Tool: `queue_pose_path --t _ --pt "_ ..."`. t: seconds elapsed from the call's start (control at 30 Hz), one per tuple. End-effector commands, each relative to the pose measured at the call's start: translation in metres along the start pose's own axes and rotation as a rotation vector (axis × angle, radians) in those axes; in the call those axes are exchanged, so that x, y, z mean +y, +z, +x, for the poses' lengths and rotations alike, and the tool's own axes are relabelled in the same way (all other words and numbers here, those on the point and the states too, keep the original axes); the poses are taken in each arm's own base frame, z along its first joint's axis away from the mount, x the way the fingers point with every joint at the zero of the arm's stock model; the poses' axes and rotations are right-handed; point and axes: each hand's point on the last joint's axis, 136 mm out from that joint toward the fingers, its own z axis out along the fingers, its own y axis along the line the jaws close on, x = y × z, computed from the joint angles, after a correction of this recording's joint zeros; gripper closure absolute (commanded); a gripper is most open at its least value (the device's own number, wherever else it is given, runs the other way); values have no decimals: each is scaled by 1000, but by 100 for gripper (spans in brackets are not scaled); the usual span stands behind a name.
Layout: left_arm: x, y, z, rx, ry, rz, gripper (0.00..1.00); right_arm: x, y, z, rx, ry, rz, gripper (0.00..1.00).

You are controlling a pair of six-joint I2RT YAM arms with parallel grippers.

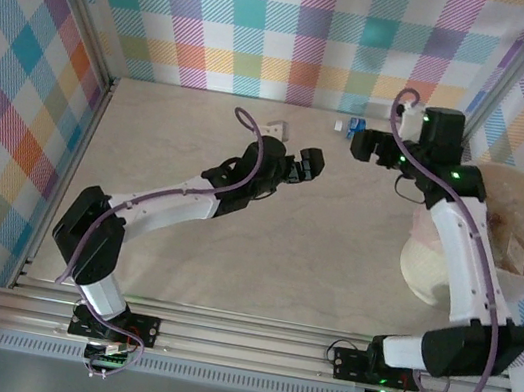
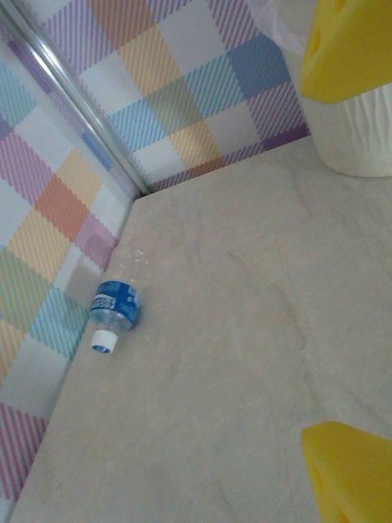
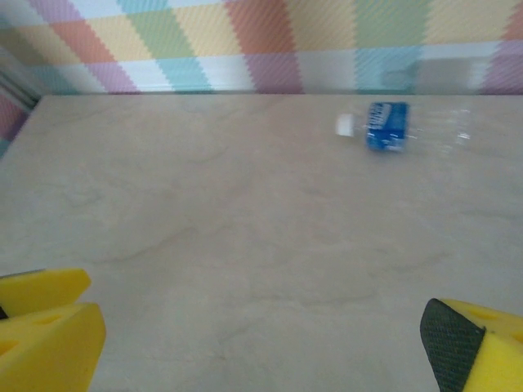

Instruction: Put the plastic bottles in the bin

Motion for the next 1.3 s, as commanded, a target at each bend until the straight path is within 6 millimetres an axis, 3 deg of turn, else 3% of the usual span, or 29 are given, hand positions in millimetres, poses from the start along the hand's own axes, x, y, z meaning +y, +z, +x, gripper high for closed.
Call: queue_pose_path --t 0.0,0.2,0.37,0.57,0.8,1.03,1.17,1.27 --pt "12 -12 -16 -72 13 -51 0 19 25 -33 -124 30 -134 0" --pt "40 -20 -17 -116 -1 -142 0 -5 113 -44 -103 49 -109 0" --pt "60 -28 -16 -124 -10 -203 0 -38 190 -46 -78 29 -23 0" --pt "76 -34 -10 -112 -5 -254 0 -78 247 -53 -89 -17 112 0" --pt "86 -40 -4 -89 10 -282 0 -123 292 -54 -85 -151 304 0" --pt "96 -43 -1 -56 57 -325 0 -152 325 -49 -111 -204 405 0" --pt "105 -45 -3 -65 69 -357 0 -160 343 -26 -31 -226 346 0" --pt "113 -44 -3 -67 73 -378 0 -157 346 -4 49 -196 270 0"
